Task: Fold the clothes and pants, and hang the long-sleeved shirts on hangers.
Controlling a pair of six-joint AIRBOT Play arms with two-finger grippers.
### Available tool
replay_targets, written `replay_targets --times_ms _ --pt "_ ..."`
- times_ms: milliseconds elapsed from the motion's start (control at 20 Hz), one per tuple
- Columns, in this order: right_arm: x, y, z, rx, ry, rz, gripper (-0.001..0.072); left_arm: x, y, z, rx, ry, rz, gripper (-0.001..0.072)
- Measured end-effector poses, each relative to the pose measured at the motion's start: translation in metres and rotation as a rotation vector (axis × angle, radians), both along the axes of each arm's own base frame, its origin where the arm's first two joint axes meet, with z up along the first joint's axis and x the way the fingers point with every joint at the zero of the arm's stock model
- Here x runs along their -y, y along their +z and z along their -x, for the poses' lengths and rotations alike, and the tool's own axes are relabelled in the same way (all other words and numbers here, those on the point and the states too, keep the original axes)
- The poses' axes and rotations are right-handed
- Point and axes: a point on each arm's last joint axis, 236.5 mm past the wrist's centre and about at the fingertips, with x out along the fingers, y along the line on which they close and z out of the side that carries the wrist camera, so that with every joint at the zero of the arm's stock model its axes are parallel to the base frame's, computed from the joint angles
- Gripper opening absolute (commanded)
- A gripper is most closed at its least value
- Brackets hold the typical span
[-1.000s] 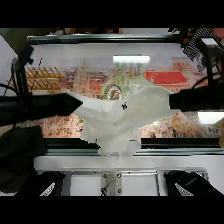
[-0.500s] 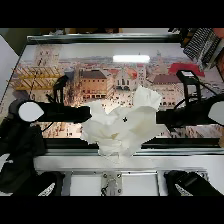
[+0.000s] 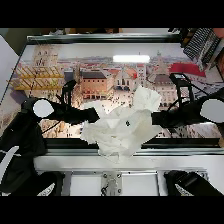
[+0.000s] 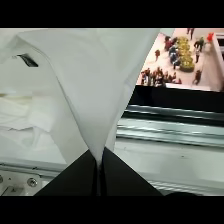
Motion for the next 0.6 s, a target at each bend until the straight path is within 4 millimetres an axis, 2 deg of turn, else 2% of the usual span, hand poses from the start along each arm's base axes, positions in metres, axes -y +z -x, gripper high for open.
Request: replay_targets --times_ms 150,250,400,600 --pt "-0.003 0.0 0.004 -0.014 0.014 -0.011 0.0016 -0.017 0.01 -0.022 0.055 0.042 -0.01 0.0704" --pt "-0.004 -0.001 0.007 -0.025 0.021 -0.013 0.0016 -0.047 0.02 -0.049 0.123 0.109 -0.046 0.0703" --pt "-0.004 -0.001 0.009 -0.036 0.023 -0.011 0.0016 -0.116 0.027 -0.096 0.213 0.223 -0.201 0.0704" --pt "-0.004 -0.002 0.011 -0.044 0.025 -0.011 0.0015 -0.212 0.017 -0.149 0.25 0.315 -0.477 0.0704"
